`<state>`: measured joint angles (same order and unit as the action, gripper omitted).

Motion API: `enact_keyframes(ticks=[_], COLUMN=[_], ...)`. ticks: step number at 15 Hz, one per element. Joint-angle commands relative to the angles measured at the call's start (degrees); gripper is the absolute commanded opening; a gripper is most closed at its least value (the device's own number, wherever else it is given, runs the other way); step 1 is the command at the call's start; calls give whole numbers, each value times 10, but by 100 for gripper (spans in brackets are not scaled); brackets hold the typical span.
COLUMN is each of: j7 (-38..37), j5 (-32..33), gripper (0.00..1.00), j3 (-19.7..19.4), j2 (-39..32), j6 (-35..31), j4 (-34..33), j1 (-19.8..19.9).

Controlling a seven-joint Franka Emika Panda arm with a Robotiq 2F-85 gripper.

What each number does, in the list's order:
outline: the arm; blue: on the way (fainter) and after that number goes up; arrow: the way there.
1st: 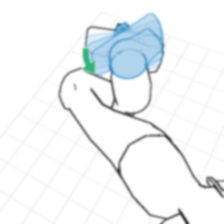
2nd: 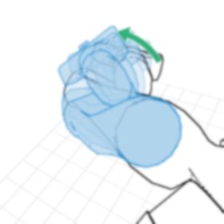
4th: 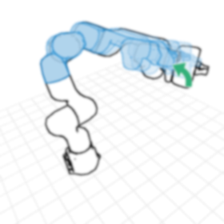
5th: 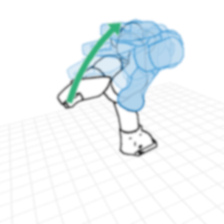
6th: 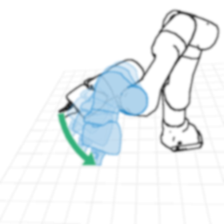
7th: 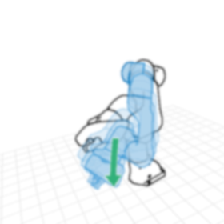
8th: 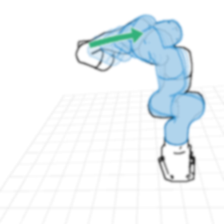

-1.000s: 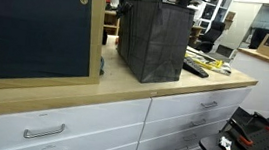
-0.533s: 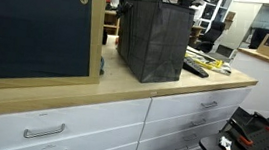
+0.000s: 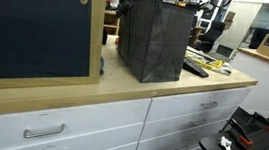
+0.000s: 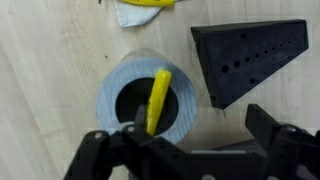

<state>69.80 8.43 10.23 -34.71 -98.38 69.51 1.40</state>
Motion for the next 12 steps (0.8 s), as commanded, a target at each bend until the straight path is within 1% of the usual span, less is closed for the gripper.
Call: enact_keyframes(ticks=[1, 5, 12], j7=[-20, -20, -21], j5=[-10, -4, -10], gripper=[100, 100, 100], j3=[-25, -39, -39], j2=[61, 71, 56], j6=[-37, -49, -73], j4=[87, 94, 74], j1=[-2, -6, -12])
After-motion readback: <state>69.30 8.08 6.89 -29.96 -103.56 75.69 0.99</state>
